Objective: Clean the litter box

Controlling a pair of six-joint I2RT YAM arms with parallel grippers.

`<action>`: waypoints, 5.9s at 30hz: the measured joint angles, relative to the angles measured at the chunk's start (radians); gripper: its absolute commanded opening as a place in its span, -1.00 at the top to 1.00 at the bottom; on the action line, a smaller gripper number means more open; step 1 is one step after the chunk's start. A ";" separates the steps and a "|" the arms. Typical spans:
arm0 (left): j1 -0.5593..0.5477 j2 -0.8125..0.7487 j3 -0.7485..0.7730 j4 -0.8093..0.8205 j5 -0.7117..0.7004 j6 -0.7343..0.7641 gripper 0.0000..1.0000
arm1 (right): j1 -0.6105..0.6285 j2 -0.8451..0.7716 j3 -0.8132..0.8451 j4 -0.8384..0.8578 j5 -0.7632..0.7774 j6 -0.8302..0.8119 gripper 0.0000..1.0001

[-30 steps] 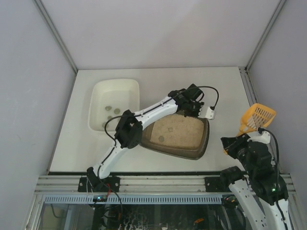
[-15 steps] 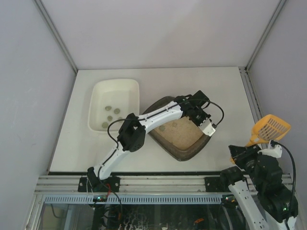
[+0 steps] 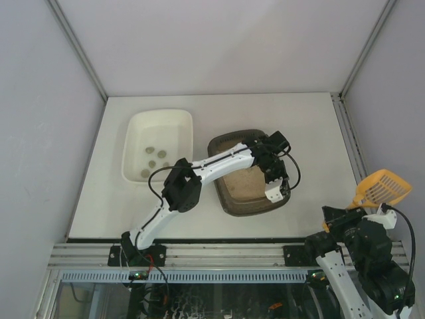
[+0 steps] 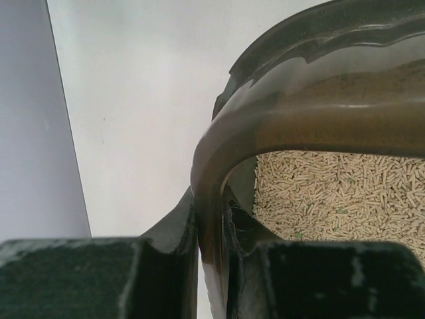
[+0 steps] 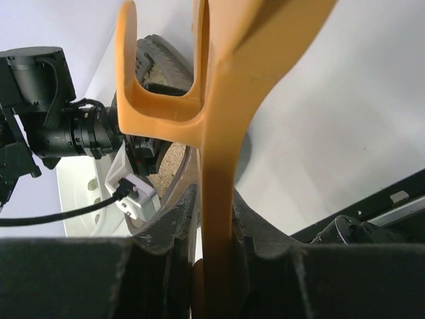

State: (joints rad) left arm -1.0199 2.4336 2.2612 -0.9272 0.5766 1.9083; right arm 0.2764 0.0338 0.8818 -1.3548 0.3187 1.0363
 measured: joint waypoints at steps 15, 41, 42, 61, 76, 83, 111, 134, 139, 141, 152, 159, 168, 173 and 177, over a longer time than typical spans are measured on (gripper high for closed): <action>0.000 -0.156 -0.328 0.152 0.036 0.092 -0.99 | 0.084 0.006 0.024 -0.003 0.039 0.011 1.00; 0.652 -1.044 -0.659 0.427 -0.219 -1.882 -0.99 | -0.080 1.283 0.559 0.284 -0.504 -0.519 1.00; 0.656 -1.058 -0.653 0.386 -0.253 -1.883 -0.99 | -0.074 1.363 0.578 0.278 -0.561 -0.552 1.00; 0.799 -0.985 -0.735 0.013 -0.282 -2.210 -0.99 | 0.274 1.728 0.711 0.118 -0.642 -0.745 1.00; 0.563 -0.887 -0.977 0.294 -0.381 -2.728 -0.99 | 0.240 1.697 0.533 0.061 -0.566 -0.719 1.00; 0.558 -0.736 -0.929 0.259 -0.392 -2.771 -0.99 | 0.267 1.706 0.525 0.075 -0.586 -0.719 1.00; 0.470 -0.727 -0.940 0.323 -0.392 -2.840 -0.99 | 0.342 1.825 0.535 0.145 -0.603 -0.718 1.00; 0.745 -0.912 -0.950 0.253 -0.477 -2.651 -0.99 | 0.167 1.674 0.242 0.475 -1.038 -0.679 1.00; 0.755 -0.997 -0.999 0.249 -0.493 -2.580 -0.99 | 0.170 1.664 0.213 0.517 -1.061 -0.663 1.00; 0.757 -1.032 -1.019 0.249 -0.496 -2.549 -0.99 | 0.166 1.636 0.179 0.527 -1.061 -0.653 1.00; 0.784 -1.234 -1.141 0.274 -0.528 -2.416 -0.99 | 0.120 1.331 0.005 0.620 -1.041 -0.558 1.00; 0.793 -1.355 -1.179 0.267 -0.594 -2.279 -1.00 | 0.064 1.069 -0.332 1.078 -1.075 -0.390 1.00; 0.821 -1.512 -1.315 0.269 -0.708 -2.181 -1.00 | 0.108 0.922 -0.633 1.708 -1.109 -0.175 1.00; 0.828 -1.563 -1.332 0.289 -0.732 -2.171 -1.00 | 0.122 0.933 -0.663 1.783 -1.112 -0.139 1.00; 0.829 -1.566 -1.346 0.306 -0.732 -2.167 -1.00 | 0.160 0.933 -0.636 1.743 -1.079 -0.148 1.00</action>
State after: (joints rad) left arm -0.1909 0.8677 0.9150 -0.6216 -0.1558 -0.2584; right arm 0.4362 0.9665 0.2462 0.3882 -0.7601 0.8886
